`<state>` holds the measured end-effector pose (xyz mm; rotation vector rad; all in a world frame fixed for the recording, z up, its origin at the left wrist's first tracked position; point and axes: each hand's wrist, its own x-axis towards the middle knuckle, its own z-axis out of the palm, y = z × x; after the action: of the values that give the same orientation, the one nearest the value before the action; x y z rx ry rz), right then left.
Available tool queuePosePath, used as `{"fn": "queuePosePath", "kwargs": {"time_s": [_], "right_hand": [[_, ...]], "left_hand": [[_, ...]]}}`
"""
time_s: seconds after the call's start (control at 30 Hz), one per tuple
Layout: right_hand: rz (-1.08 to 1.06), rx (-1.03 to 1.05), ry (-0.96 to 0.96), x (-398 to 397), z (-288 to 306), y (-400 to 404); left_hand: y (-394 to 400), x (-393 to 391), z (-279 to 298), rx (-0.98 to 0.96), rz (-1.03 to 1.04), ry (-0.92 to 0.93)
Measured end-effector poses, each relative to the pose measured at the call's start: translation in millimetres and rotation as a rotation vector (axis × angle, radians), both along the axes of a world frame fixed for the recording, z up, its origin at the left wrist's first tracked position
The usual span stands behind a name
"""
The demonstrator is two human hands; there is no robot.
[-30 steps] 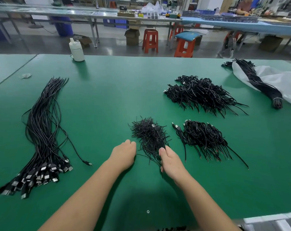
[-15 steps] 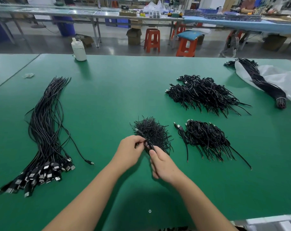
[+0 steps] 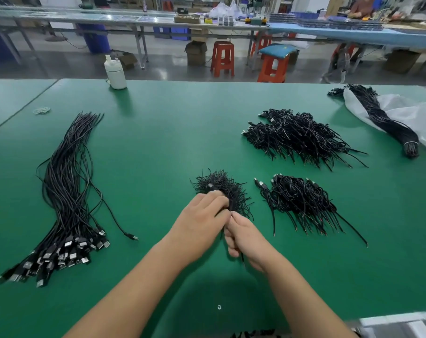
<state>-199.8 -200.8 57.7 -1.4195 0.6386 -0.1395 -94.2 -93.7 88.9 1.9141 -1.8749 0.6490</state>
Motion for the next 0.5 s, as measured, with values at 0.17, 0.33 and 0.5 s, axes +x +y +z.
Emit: {"fn": "queuePosePath", "kwargs": {"time_s": [0.17, 0.33, 0.5], "right_hand": [[0.072, 0.047, -0.010, -4.0, 7.6, -0.9], [0.037, 0.187, -0.057, -4.4, 6.2, 4.1], [0.084, 0.042, -0.005, -7.2, 5.4, 4.2]], "left_hand": [[0.8, 7.8, 0.5, 0.129, -0.044, 0.151], [-3.4, 6.4, 2.3, 0.128, 0.127, 0.365], [-8.6, 5.7, 4.9, 0.203, 0.257, 0.626]]}}
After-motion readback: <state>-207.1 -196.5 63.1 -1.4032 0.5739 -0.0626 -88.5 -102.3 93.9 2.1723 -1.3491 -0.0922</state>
